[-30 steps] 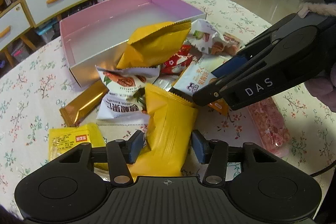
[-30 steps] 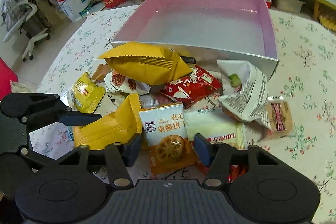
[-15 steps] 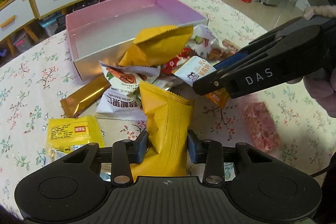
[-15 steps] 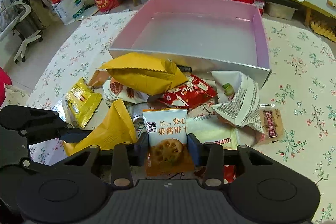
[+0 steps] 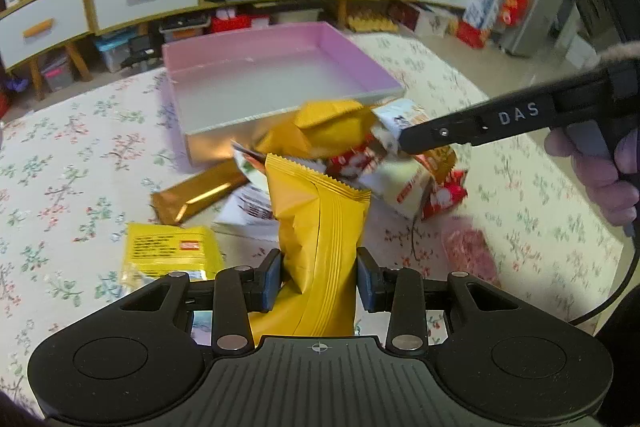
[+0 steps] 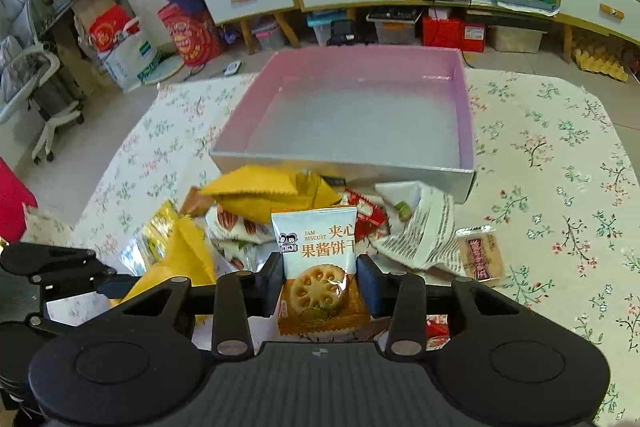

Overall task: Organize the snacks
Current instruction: 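Carry both packets into the pink box and open both tools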

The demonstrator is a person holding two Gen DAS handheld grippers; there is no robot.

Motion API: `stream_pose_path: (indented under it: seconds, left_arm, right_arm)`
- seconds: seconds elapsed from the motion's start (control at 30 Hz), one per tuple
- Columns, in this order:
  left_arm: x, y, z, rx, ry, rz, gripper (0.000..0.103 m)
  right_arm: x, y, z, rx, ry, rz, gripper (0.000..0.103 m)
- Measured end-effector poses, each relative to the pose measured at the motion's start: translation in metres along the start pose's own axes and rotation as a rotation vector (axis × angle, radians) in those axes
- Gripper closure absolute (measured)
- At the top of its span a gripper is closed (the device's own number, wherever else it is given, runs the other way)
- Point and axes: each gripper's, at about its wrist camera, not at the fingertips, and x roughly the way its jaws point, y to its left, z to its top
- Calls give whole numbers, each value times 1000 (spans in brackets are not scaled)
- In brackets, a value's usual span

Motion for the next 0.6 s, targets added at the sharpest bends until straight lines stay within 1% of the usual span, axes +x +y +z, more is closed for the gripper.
stream_pose_path:
  seconds: [0.17, 0.33, 0.43, 0.53, 0.6]
  left_arm:
    - [-18, 9, 8, -44, -56, 17, 68]
    - [-23, 23, 32, -130, -115, 67, 68]
    - [-16, 30, 53, -165, -143, 90, 68]
    - [2, 33, 79, -163, -139, 109, 68]
    - [17, 34, 95, -155, -132, 122, 68]
  right_arm:
    - [-11, -3, 8, 31, -47, 18, 92]
    - [-15, -9, 20, 85, -94, 25, 92]
    - [-10, -15, 29, 135, -118, 34, 92]
    - [-1, -23, 37, 168, -156, 29, 92]
    - [9, -29, 44, 194, -165, 15, 92]
